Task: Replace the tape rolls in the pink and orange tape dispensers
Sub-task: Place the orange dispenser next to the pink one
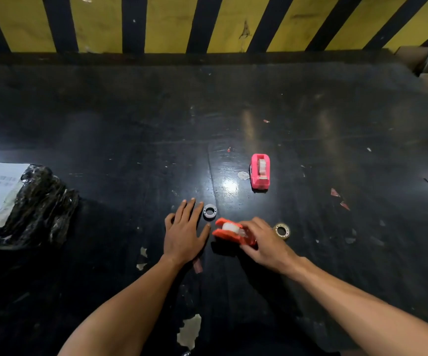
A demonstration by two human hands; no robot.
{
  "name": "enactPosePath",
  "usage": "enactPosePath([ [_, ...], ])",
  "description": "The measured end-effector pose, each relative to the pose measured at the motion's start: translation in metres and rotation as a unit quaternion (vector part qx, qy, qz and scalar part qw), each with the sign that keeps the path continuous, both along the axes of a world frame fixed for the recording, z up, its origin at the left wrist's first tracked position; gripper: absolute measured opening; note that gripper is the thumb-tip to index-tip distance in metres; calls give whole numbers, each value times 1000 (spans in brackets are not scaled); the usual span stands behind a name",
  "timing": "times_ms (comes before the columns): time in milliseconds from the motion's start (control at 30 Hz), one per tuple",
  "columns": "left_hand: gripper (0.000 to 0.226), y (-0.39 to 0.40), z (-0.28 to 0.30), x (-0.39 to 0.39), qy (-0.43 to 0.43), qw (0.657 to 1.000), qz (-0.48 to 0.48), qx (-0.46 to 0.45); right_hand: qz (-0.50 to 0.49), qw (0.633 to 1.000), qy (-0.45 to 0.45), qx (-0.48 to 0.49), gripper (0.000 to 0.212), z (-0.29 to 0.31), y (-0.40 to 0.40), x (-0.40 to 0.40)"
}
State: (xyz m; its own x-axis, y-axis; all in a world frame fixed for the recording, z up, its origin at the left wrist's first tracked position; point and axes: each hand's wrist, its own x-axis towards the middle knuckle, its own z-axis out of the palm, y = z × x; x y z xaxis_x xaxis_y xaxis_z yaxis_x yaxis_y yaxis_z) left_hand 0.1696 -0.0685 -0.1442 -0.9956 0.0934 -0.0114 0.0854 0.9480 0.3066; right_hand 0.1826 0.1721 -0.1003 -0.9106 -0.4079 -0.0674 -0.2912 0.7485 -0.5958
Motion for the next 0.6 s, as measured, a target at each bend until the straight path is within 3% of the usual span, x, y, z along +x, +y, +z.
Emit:
enactPosePath([
  [133,63,2,0,0,4,1000,6,-16,-164,986,16,-39,38,19,-10,-31],
  [300,61,3,0,-1,3,1000,14,-20,-329,940,-39,-83,30,37,-46,-88],
  [600,60,3,2,-2,-5,999,18,-35,-385,920,-65,-23,44,23,-82,-142],
])
